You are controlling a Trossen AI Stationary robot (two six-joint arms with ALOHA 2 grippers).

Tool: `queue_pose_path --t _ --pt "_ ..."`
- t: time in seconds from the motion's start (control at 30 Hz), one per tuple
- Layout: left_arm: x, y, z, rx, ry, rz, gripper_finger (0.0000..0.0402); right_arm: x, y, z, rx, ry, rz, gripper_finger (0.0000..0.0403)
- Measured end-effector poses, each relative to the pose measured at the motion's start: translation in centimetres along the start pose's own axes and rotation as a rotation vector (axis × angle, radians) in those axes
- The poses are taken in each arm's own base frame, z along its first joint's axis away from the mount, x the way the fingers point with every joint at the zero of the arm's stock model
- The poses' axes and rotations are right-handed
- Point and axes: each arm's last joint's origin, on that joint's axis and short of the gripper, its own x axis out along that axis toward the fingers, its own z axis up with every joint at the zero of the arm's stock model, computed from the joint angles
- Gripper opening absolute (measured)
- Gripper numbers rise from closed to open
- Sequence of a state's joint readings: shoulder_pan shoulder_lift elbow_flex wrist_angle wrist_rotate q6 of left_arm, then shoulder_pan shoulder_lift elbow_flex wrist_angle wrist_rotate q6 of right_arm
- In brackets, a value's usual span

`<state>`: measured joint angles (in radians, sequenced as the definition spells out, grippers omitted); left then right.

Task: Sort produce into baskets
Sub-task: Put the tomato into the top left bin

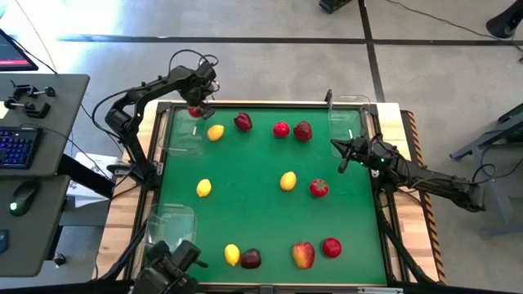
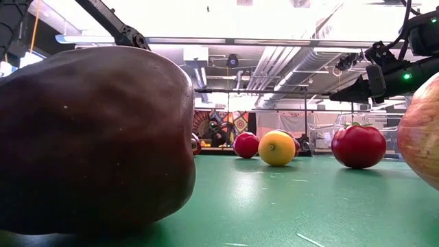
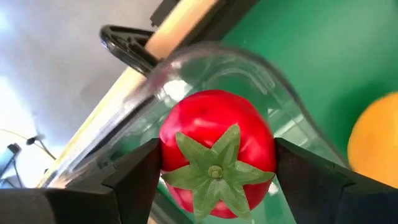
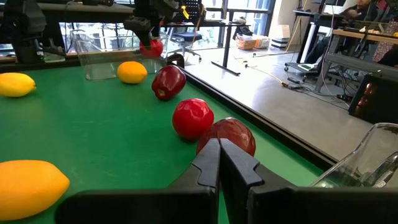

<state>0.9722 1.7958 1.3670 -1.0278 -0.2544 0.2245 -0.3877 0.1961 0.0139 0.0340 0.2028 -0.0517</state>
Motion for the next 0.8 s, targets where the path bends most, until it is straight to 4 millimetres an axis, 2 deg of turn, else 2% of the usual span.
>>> queue_pose_path --t 0.3,0.67,0.8 --pt "-0.1 -0.6 -0.1 0.163 0.015 -0.007 0.0248 0.0 0.0 0.0 0.000 0.000 0.000 0.0000" --pt "-0.3 -1.4 0.0 0.137 0.010 -0.048 0.0245 0.0 0.0 0.0 0.000 0.000 0.000 0.0000" --pt "-0.5 -1.8 0.2 0.149 0.001 -0.020 0.0262 0.0 0.0 0.0 0.000 0.000 0.000 0.0000"
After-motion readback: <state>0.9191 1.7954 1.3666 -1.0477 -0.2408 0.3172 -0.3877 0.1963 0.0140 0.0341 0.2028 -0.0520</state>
